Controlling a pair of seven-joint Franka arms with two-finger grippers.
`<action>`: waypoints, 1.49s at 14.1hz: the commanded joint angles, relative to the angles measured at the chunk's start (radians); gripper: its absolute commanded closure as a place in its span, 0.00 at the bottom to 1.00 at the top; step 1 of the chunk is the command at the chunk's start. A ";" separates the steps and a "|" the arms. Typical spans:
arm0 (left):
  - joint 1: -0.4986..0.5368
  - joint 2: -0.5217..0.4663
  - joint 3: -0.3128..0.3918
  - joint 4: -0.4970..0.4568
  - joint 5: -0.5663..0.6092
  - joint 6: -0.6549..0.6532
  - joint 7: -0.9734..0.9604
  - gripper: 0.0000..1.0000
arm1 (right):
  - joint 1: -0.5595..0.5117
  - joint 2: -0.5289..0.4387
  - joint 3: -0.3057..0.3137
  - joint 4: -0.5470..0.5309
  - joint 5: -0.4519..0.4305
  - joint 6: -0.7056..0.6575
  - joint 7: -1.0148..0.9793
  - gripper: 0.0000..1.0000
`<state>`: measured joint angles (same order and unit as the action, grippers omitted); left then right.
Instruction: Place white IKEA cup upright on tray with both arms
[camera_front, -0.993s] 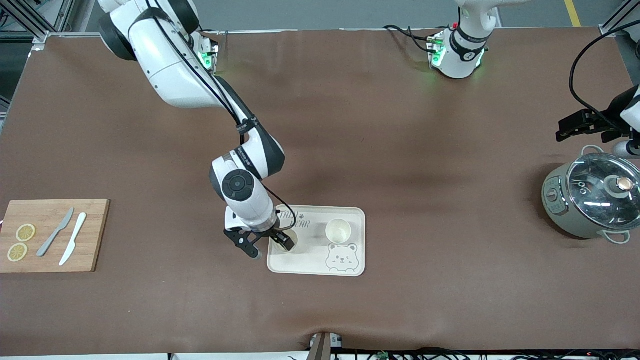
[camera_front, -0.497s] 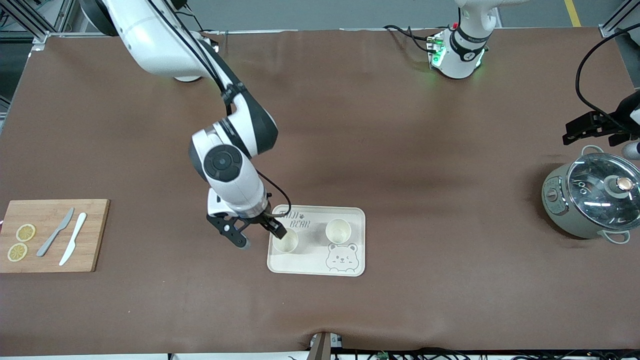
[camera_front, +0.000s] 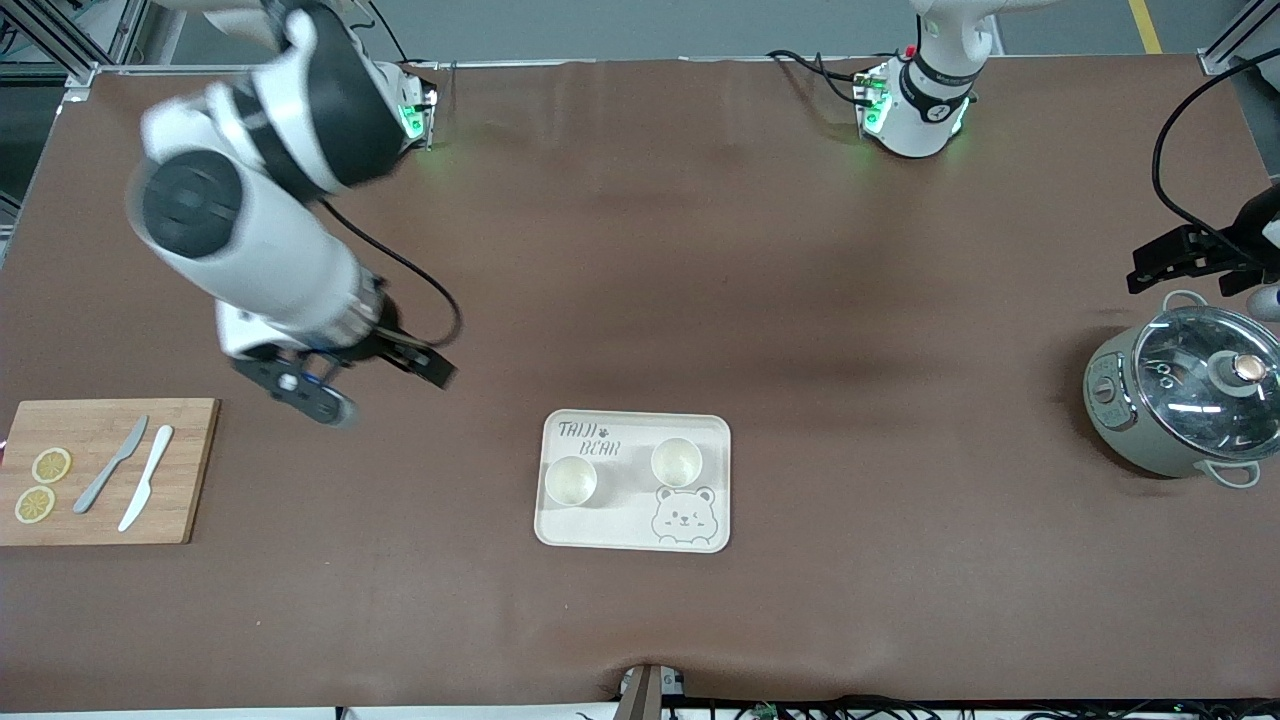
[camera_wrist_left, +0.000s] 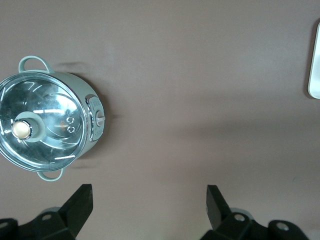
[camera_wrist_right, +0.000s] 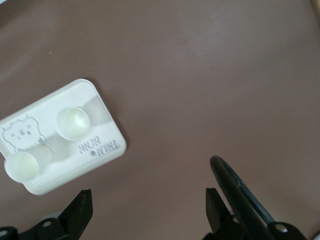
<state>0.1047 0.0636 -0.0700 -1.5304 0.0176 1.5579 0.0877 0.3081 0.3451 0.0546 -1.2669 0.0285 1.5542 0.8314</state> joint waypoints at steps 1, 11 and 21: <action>0.003 -0.018 0.001 -0.011 -0.005 0.014 0.020 0.00 | -0.107 -0.182 0.011 -0.184 0.019 -0.025 -0.208 0.00; 0.001 -0.022 -0.005 -0.016 -0.005 0.018 0.018 0.00 | -0.409 -0.370 0.005 -0.445 -0.018 0.064 -0.701 0.00; 0.000 -0.022 -0.008 -0.017 -0.007 0.018 0.018 0.00 | -0.426 -0.379 0.007 -0.508 -0.062 0.132 -0.706 0.00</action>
<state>0.1016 0.0634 -0.0743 -1.5303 0.0176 1.5668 0.0877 -0.1025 0.0011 0.0471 -1.7413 -0.0231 1.6736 0.1375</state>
